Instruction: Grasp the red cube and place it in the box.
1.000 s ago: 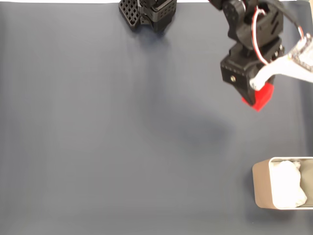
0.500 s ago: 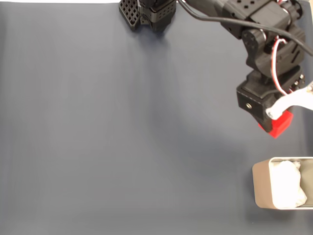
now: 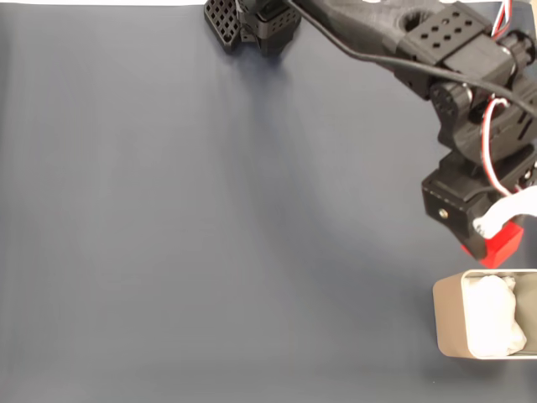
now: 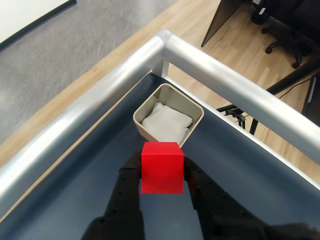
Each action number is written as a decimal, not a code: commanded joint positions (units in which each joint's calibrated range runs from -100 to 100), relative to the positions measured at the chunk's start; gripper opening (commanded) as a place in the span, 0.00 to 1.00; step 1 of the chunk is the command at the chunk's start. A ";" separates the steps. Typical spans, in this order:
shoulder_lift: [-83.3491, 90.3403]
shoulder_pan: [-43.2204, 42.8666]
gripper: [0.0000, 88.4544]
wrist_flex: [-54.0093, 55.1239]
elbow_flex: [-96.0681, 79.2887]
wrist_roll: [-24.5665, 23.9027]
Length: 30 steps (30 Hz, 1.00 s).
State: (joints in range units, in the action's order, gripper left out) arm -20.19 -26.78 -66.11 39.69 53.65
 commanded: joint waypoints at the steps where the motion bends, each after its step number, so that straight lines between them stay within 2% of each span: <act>1: -1.65 0.43 0.03 -0.28 6.11 0.05; 30: -18.98 1.43 0.03 1.85 30.02 -0.68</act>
State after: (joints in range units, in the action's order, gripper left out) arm -39.21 -24.93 -66.03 66.00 53.26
